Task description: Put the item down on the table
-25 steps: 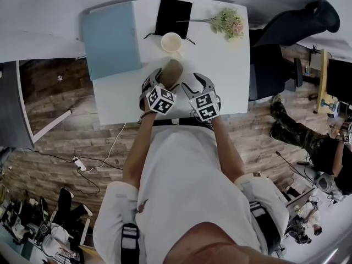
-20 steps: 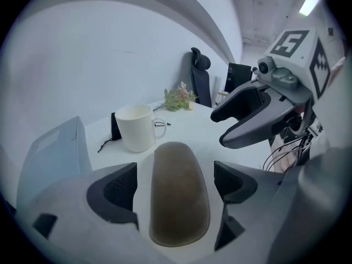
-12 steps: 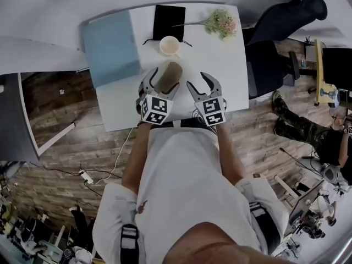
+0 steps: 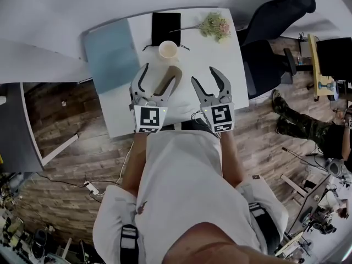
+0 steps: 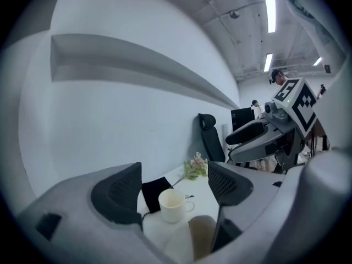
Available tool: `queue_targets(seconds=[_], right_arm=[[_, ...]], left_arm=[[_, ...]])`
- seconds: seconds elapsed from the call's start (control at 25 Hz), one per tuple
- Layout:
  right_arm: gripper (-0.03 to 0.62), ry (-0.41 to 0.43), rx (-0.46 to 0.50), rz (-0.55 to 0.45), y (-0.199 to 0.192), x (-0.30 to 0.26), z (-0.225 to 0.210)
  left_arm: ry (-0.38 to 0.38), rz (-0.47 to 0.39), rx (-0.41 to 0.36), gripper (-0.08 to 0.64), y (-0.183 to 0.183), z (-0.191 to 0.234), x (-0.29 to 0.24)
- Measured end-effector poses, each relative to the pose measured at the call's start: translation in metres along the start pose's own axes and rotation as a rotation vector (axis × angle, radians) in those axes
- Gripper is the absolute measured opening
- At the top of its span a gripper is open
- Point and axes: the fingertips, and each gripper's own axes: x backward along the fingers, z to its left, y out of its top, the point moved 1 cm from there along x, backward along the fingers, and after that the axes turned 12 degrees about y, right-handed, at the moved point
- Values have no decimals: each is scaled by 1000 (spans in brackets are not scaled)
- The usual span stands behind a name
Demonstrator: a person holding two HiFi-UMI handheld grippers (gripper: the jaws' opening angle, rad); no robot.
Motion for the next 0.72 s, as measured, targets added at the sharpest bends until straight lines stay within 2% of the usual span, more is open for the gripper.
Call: queue_targets(seconds=[0.2,0.36,0.56,0.72], right_arm=[[258,-54,27,-115,42,23,2],[258,-72,29,-183,64,36,6],[286,-106,30,-262,78,51,9],[308,-117,18,-273,80,57,11]], left_arm=[[44,-122,18,360,47,13,17],[73,-166,59,354,70,17,29],[89,-214,41,344,87,15,43],[88,-216,31,342,91,10,47]])
